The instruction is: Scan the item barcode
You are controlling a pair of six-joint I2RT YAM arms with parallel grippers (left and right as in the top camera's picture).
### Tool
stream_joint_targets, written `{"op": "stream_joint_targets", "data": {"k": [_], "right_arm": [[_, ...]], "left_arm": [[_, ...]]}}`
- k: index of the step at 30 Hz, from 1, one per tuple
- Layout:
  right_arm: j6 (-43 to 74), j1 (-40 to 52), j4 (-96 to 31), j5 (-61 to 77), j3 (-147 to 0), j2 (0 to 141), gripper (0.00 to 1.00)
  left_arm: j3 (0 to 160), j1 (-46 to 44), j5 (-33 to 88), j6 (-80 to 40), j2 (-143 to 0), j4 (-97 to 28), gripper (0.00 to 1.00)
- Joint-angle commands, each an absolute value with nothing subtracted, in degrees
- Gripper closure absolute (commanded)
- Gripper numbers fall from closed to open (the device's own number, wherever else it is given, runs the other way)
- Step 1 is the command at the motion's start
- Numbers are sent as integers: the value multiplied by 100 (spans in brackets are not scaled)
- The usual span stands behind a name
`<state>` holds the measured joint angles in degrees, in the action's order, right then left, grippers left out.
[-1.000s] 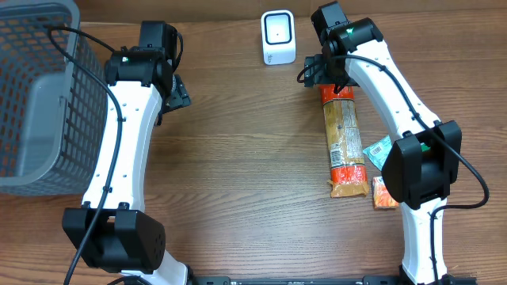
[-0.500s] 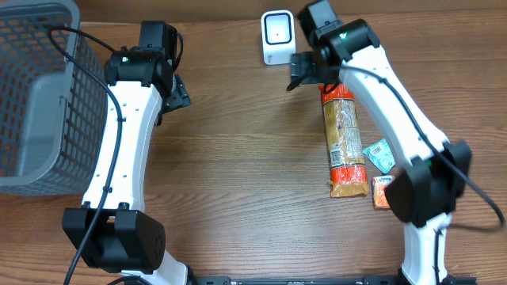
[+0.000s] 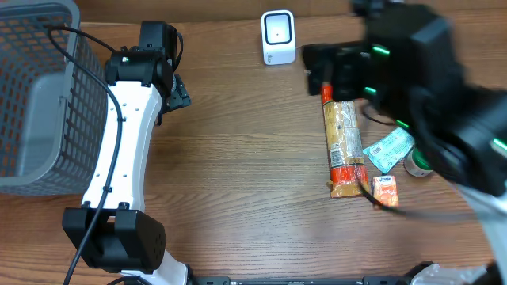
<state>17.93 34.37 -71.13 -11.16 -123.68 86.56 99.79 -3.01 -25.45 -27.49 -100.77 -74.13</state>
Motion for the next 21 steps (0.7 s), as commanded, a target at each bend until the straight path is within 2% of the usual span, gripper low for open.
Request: {"op": "stream_joint_targets", "data": {"k": [1,11,21], "right_arm": [[1765,3205,-7323,-1188,-12414,7959,0],[1785,2578,-7609,-1170,-12027,6316,0],[1918,2115,-6331,-1166,-8947,3931,0]], "left_arm": [[10051,-344,-2541,-2766,-10038,-7408,0],[10051,-344,-2541,-2766,-10038,-7406,0],[10051,-344,-2541,-2766,-10038,-7406,0]]}}
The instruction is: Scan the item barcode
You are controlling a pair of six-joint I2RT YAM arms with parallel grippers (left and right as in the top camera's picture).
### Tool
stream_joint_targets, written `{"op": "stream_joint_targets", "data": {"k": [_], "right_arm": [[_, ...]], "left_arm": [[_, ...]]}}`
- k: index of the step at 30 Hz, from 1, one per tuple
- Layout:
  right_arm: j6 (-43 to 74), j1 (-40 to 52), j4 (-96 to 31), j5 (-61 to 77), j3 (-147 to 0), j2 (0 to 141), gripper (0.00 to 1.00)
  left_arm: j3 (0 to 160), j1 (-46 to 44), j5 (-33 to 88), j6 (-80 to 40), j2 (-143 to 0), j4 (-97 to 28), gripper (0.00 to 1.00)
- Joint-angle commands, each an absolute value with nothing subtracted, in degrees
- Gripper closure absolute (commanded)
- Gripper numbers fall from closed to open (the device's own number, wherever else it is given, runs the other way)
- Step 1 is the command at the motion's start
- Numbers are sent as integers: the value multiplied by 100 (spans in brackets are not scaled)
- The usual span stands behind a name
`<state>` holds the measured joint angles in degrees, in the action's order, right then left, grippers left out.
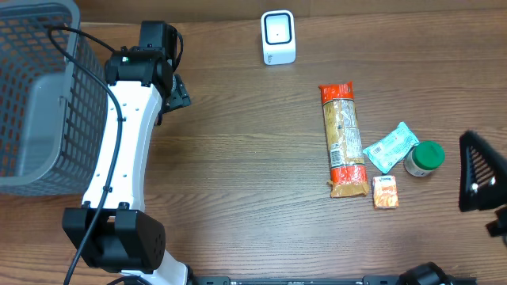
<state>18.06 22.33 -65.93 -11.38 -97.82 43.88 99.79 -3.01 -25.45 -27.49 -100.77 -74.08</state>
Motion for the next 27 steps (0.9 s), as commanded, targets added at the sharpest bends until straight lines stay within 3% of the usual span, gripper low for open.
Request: {"op": "stream_joint_targets", "data": {"k": [1,12,19,27], "right_arm": [[1962,2071,-6114,-1168,-8582,3706,0],[1977,1396,-2049,-530,-4180,1323,0],[1973,1258,384,-436,-2585,646,0],[1973,1175,1343,-440,-1627,21,0]], "left_arm": [[10051,-344,-2541,-2766,-10038,-7406,0],[10051,-344,-2541,-2766,-10038,-7406,0],[10051,-344,-2541,-2766,-10038,-7406,0],[10051,-344,-2541,-2766,-10038,-7408,0]]}}
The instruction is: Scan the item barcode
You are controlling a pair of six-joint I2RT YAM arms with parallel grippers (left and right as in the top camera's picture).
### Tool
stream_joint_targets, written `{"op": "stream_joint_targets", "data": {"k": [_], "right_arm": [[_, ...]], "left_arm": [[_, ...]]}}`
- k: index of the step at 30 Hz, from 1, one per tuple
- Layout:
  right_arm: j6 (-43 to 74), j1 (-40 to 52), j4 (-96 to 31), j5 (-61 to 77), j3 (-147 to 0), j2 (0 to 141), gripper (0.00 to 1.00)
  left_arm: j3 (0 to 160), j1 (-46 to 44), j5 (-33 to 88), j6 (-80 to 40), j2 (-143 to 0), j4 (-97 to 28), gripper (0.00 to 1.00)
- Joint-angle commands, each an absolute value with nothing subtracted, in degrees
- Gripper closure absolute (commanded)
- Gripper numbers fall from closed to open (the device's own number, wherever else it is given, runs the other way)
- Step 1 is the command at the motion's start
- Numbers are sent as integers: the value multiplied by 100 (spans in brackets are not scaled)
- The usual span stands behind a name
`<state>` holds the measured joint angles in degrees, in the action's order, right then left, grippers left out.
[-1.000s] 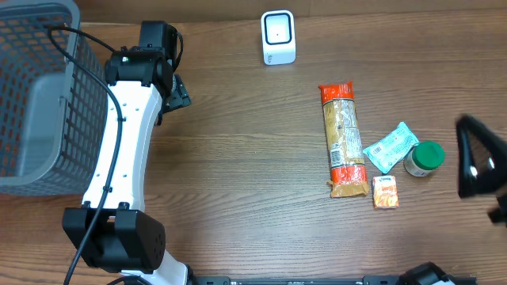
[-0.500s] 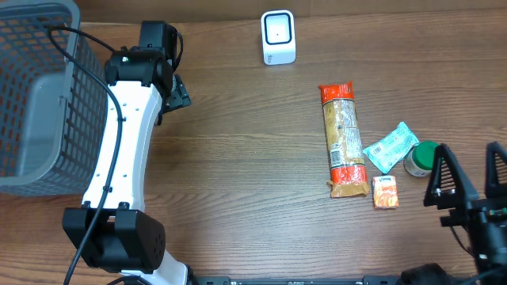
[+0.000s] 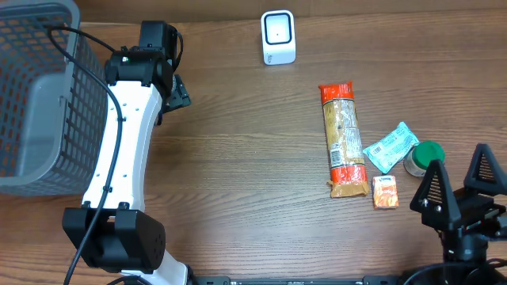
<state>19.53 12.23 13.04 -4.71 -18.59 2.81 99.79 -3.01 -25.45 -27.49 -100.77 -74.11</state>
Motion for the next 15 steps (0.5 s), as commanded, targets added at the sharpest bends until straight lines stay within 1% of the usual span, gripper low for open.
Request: {"op": "stream_joint_targets", "data": {"k": [1,12,15], "right_arm": [[1973,1168,1365,-438,-1557,14,0],[1994,884,1293,-412,-631,16,0],[2309,823,1299,-416,-366,16,0]], "left_arm": [[10051,-344,-2541,-2766,-10038,-7406,0],[10051,-344,-2541,-2766,-10038,-7406,0],[10051,-344,-2541,-2766,-10038,-7406,0]]}}
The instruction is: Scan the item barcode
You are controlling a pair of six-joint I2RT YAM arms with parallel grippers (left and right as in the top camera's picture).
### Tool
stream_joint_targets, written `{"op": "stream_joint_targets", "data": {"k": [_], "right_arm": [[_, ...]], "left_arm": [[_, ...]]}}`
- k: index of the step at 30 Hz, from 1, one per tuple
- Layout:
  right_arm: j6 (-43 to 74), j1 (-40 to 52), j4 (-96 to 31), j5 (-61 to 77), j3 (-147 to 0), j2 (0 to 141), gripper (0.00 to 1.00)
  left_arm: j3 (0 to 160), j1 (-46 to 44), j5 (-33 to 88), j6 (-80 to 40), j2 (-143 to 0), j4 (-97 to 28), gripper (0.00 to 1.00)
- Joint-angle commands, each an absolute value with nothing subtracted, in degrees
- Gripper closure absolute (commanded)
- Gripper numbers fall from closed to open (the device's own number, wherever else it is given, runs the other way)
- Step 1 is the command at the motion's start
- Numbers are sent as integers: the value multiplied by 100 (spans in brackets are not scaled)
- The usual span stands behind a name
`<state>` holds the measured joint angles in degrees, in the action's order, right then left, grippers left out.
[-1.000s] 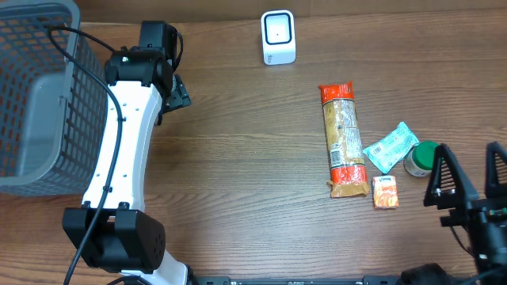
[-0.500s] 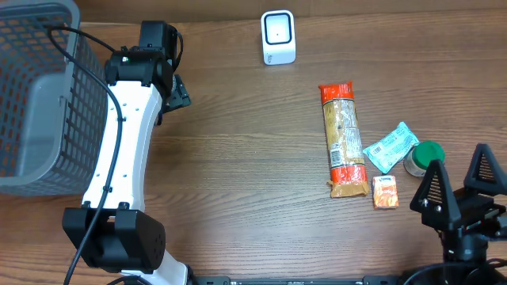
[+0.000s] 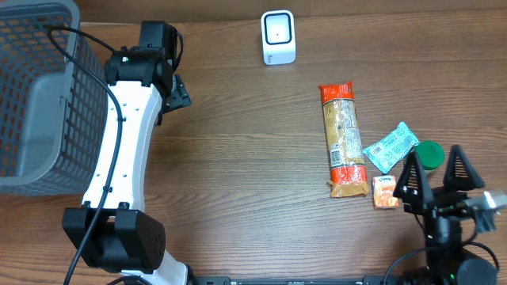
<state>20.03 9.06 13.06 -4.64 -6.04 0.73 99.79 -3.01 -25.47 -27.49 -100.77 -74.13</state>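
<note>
The white barcode scanner stands at the back centre of the table. A long orange pasta packet lies lengthwise right of centre. Beside it are a teal packet, a green-lidded jar and a small orange box. My right gripper is open at the front right, its fingers spread just right of the orange box and in front of the jar, holding nothing. My left gripper rests at the back left, far from the items; its jaws are too dark to read.
A grey wire basket fills the left edge of the table. The white left arm stretches from the front edge toward the back left. Bare wood lies between the arm and the pasta packet.
My right gripper, still open, has shifted a little left and toward the back, and now stands closer to the orange box and partly in front of the jar. Nothing else moved.
First my right arm was a blur over the back right, above the pasta packet's upper end. Then it was only at the right edge. Then its open gripper stood at the front right, and now nearer the orange box. No item has moved; the left arm stayed still.
</note>
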Motion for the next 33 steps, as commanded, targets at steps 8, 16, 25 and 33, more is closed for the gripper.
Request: {"op": "stream_joint_targets", "data": {"k": [8,16,25,33], "right_arm": [[2510,764,716,-375,-45,16,0],[2512,764,-440,-349,-45,16,0],[2250,764,-427,-353,-45,16,0],[742,764,-447,-301,-45,16,0]], "left_arm": [[10051,-344,-2541,-2766,-10038,-7408,0],[10051,-344,-2541,-2766,-10038,-7406,0],[10051,-344,-2541,-2766,-10038,-7406,0],[10051,-344,-2541,-2766,-10038,-7406,0]]}}
